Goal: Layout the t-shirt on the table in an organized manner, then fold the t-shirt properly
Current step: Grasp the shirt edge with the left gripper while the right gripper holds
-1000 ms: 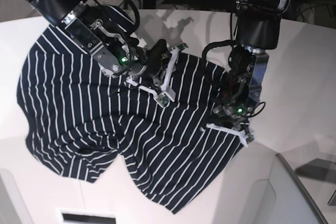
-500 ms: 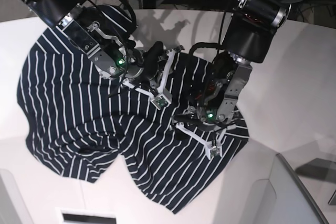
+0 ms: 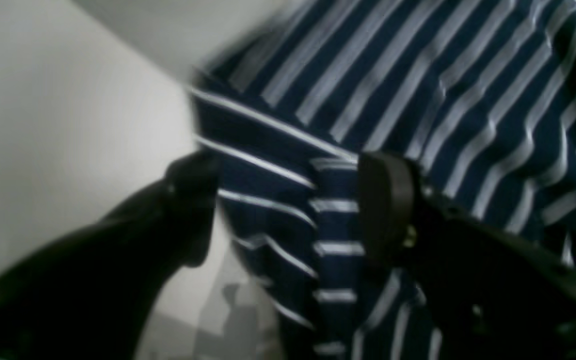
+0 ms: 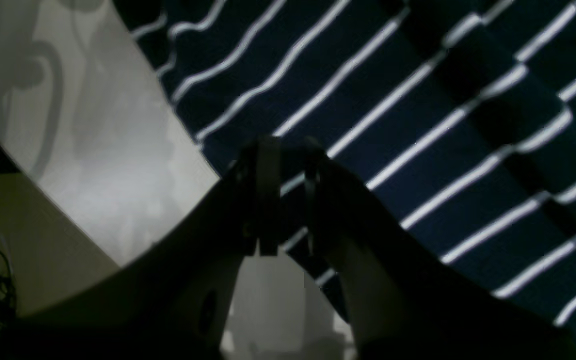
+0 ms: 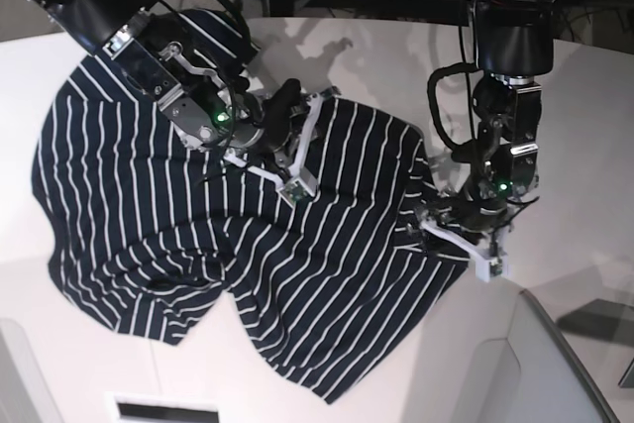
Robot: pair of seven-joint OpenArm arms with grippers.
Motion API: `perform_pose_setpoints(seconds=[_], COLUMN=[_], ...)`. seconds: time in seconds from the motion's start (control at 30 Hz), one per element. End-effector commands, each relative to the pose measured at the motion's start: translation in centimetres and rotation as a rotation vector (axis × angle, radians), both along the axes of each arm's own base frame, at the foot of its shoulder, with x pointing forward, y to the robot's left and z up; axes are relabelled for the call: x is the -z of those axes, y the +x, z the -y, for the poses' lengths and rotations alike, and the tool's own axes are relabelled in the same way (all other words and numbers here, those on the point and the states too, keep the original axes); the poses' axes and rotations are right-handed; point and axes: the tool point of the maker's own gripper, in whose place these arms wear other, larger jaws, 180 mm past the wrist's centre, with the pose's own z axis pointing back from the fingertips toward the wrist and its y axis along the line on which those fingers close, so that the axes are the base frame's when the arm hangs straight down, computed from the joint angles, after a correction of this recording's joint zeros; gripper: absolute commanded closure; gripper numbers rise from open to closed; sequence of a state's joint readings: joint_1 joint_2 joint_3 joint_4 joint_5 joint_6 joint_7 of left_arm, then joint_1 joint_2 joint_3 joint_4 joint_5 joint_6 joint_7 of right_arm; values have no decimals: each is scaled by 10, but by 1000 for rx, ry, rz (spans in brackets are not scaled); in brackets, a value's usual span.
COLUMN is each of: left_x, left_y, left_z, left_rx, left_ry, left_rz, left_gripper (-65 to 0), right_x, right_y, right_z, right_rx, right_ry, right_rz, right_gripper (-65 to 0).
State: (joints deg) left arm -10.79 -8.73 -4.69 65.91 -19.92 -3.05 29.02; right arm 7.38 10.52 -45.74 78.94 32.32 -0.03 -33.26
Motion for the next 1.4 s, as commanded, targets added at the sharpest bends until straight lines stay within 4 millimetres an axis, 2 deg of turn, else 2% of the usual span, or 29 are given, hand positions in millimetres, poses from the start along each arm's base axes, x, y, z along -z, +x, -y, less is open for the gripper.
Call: perform_pose_setpoints(seconds=[0.0,0.1,0.3,0.53,0.7,0.87,1.07,1.37], left_x=[-21,-15,0,5,9,24,25,23], left_y=[19,20,19,24,26,23,24,25], left_z=[0,1,-1,1,28,32,39,37], left_rx=[13,25,12,8,91,88,86,76], left_ry=[1,-7,-18,-30,-1,-13,-20,-29], left_rz=[70,51,4,-13,13,-34,-17,-11], left_gripper=[-375,-355,-355,-355,-355,-355,-355,-355], right_x=[-12,-12,-12,-12,-13,-13,-12,-12], right_y=[10,10,10,10,10,10,10,10], right_z=[-6,-7,-7,-7,-8,-8,-7,-7], right_rx=[-2,-2,-2,-2,-3,-3,-2,-2], right_ry=[30,32,32,32,33,33,32,32], right_rz=[37,37,37,37,37,37,37,37], right_gripper=[-78,-78,-78,-78,-78,-78,-78,-78])
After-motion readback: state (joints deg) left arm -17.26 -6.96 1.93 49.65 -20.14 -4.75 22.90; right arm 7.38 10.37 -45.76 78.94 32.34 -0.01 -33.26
